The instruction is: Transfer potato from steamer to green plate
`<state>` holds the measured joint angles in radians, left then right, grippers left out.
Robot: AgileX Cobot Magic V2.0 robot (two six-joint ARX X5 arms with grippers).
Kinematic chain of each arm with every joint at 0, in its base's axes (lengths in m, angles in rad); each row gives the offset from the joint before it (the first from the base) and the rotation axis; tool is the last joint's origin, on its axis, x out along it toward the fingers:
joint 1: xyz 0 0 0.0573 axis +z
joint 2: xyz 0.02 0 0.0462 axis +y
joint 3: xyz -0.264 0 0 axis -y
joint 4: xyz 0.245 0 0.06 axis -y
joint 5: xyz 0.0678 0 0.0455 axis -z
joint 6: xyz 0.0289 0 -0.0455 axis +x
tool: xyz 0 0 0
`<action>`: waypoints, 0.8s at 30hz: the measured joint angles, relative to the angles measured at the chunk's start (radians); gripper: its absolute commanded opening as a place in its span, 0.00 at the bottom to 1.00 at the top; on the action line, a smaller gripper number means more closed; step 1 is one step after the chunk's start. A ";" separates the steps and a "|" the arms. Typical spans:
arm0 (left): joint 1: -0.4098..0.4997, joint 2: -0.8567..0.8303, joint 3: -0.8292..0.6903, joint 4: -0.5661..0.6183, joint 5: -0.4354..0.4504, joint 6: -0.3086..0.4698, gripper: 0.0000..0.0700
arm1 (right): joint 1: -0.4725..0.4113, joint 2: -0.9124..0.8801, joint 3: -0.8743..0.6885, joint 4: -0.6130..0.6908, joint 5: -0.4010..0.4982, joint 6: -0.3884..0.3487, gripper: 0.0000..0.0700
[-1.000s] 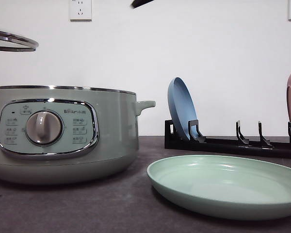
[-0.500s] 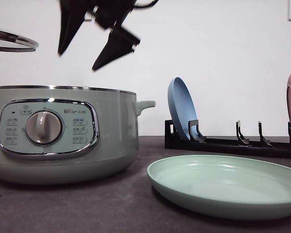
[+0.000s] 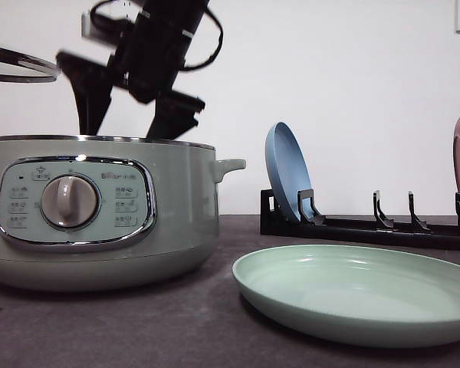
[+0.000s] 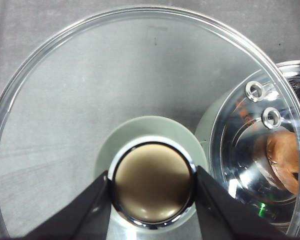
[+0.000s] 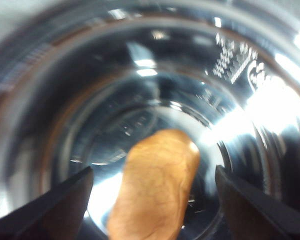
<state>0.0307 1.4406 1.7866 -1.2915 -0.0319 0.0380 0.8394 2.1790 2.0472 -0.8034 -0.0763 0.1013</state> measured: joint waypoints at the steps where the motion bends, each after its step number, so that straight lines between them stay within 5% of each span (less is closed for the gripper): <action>1: 0.000 0.000 0.000 0.000 0.000 0.000 0.00 | 0.001 0.007 0.000 0.000 0.002 0.000 0.70; 24: 0.000 0.000 0.000 0.000 0.000 0.000 0.00 | 0.007 0.063 0.000 0.000 0.022 0.001 0.70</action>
<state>0.0307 1.4406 1.7866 -1.2911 -0.0315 0.0380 0.8462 2.2417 2.0476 -0.8036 -0.0547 0.1022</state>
